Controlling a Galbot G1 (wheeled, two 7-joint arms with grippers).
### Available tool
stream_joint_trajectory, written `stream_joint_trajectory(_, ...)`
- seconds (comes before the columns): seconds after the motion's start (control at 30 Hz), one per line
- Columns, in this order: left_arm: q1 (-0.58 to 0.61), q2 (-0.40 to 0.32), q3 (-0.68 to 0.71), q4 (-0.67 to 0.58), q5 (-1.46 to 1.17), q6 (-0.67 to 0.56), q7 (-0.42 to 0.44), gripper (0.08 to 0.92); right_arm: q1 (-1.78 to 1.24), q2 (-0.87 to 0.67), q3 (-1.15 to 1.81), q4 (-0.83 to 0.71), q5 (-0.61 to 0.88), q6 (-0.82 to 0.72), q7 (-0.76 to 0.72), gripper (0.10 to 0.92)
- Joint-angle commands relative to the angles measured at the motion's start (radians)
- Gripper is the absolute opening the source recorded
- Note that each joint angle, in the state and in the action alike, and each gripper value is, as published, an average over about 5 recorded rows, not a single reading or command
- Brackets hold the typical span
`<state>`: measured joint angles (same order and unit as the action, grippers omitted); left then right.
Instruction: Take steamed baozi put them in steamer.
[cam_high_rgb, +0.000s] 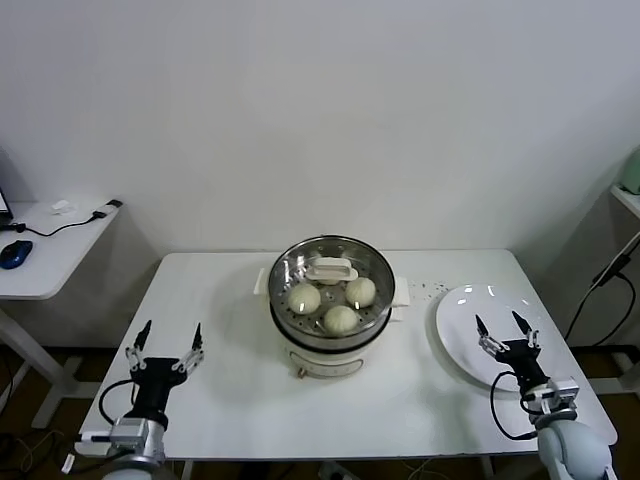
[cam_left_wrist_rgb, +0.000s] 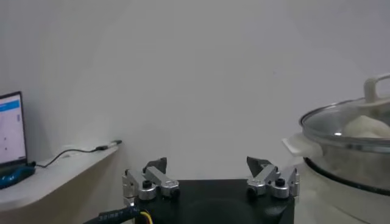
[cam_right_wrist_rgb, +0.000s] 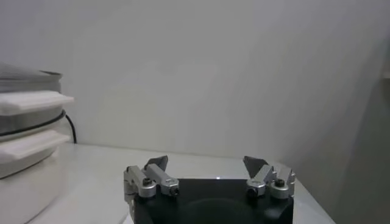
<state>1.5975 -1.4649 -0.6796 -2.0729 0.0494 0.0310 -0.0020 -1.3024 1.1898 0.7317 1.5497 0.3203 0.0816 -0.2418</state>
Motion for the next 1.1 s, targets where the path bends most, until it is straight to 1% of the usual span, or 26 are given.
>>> stream_joint_trajectory(0.03, 0.057, -0.023, -0.05, 0.031, -0.069, -0.118, 0.024, 0.823, -0.036, -0.003, 0.013, 0.038, 0.037, 0.001, -0.006, 0.823)
stream_joint_trajectory(0.6, 0.065, -0.038, -0.033, 0.022, -0.014, -0.111, 0.039, 0.823, -0.057, 0.007, 0.028, 0.056, 0.039, 0.016, -0.04, 0.823)
stream_joint_trajectory(1.1, 0.052, -0.047, -0.03, 0.048, -0.011, -0.115, 0.043, 0.823, -0.061, 0.019, 0.031, 0.046, 0.042, 0.023, -0.051, 0.823)
